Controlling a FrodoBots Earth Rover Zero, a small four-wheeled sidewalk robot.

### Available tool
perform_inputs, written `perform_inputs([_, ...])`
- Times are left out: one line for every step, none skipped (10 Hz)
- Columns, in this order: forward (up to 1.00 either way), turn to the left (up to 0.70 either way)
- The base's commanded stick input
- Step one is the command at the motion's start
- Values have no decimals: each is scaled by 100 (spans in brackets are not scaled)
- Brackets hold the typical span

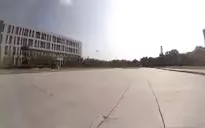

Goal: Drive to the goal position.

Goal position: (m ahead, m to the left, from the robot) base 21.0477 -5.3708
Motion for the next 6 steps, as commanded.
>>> perform_inputs([70, 0])
perform_inputs([70, 0])
perform_inputs([70, 0])
perform_inputs([70, 0])
perform_inputs([70, 0])
perform_inputs([70, 0])
